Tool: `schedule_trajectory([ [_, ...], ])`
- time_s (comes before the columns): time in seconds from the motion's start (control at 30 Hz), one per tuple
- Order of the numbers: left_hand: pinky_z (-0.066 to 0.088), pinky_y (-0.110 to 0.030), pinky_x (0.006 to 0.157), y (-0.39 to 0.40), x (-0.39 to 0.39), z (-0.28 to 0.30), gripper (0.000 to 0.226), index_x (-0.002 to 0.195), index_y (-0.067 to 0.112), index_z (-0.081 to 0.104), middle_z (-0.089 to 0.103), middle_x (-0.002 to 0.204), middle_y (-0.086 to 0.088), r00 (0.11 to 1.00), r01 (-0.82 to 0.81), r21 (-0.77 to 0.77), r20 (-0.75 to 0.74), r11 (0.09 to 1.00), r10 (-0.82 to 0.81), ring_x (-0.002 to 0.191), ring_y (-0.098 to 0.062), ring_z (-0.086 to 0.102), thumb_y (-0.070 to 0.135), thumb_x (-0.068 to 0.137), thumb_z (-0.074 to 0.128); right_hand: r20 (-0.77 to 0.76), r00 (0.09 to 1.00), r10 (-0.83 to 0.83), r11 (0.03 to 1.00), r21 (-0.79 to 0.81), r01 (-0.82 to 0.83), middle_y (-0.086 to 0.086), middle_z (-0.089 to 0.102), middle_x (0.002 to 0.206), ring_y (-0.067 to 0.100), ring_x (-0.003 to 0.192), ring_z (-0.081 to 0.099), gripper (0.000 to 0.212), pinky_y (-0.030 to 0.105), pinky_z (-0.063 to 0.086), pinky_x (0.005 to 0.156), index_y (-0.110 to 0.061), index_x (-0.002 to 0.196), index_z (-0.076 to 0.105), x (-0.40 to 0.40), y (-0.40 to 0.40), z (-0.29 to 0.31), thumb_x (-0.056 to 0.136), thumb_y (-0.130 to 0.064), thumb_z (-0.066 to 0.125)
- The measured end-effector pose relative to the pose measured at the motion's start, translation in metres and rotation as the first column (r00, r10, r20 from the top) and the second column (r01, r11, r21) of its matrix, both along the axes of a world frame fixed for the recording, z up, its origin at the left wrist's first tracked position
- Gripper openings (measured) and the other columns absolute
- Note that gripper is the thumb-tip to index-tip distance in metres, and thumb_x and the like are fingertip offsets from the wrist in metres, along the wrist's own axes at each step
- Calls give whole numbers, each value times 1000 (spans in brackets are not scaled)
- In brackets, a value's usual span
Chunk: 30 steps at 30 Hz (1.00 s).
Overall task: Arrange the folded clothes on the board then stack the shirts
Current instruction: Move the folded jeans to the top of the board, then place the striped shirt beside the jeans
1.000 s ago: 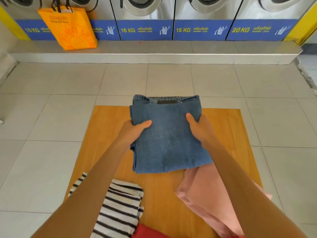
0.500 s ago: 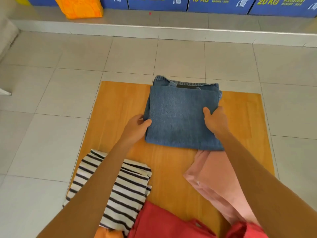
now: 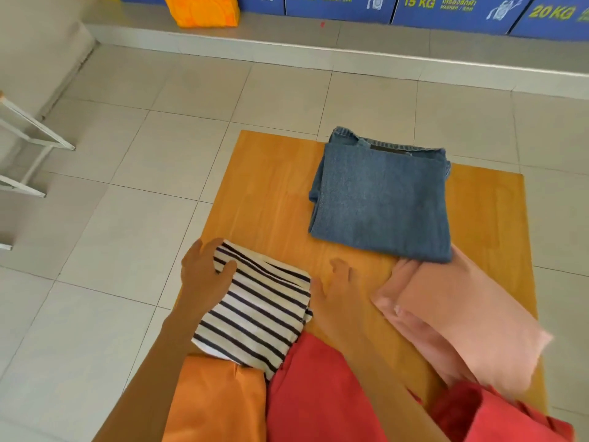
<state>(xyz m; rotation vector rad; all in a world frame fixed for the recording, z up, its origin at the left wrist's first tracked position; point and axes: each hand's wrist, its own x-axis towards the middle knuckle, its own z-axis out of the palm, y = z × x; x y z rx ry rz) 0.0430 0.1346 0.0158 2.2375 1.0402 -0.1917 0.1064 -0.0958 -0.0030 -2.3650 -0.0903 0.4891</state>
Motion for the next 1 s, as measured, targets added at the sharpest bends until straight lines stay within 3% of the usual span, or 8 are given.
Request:
schedule_trajectory([
  [0.1,19,-55,117,3,-20,-10,69,153,28,26,17,161,-16,988,-80,80,-124,994,90,148,-37,14,50,93,54,-189,977,97,994,-36,-105,7,70,108,23,97,67,57,43,55,85,-18,144,31,-31,6,2,98,-48,45],
  [0.23,35,-55,106,-6,-45,-22,75,151,34,20,42,139,-20,981,-135,64,-133,989,142,129,-40,39,70,89,41,-269,958,102,993,-30,-114,12,50,147,25,131,52,81,34,44,102,-9,157,15,-54,24,10,98,-51,50],
  [0.3,37,-56,105,-6,-51,-24,78,152,37,16,45,141,-19,981,-116,48,-149,992,122,129,-41,44,76,87,36,-294,952,83,997,26,-79,13,35,158,25,141,41,93,33,38,111,-6,158,3,-59,41,12,95,-53,54],
  [0.4,35,-50,110,0,-47,-21,73,153,38,22,41,153,-9,995,-60,-44,-85,997,56,136,-34,43,71,90,38,-266,960,87,996,45,-78,13,20,163,25,146,30,101,32,30,116,-6,158,-7,-66,62,9,95,-51,56],
  [0.57,32,-41,113,16,-36,-10,58,143,49,38,43,153,2,998,-53,-136,21,989,56,136,-26,44,67,89,48,-279,960,27,973,226,38,1,25,162,17,145,31,94,31,27,117,-21,160,1,-48,68,8,93,-38,65],
  [0.73,37,-38,109,36,8,15,48,140,44,45,49,148,1,973,-40,-100,220,994,62,130,-24,49,55,94,50,-66,997,39,907,420,-8,-13,35,153,4,137,37,80,31,33,117,-35,153,15,13,87,33,92,-29,66],
  [0.9,37,-29,103,77,99,34,53,141,41,45,53,143,-1,932,58,-3,358,998,-53,126,-23,52,55,91,56,168,985,36,939,331,-91,-17,43,132,4,115,47,64,25,41,96,-39,145,25,101,117,57,94,-28,63],
  [1.0,37,-33,104,100,158,27,57,141,40,44,53,141,-6,922,128,30,365,991,-130,126,-25,51,58,89,58,223,974,30,961,262,-90,-1,49,137,16,115,53,57,36,49,94,-41,143,27,152,132,55,97,-30,58],
])
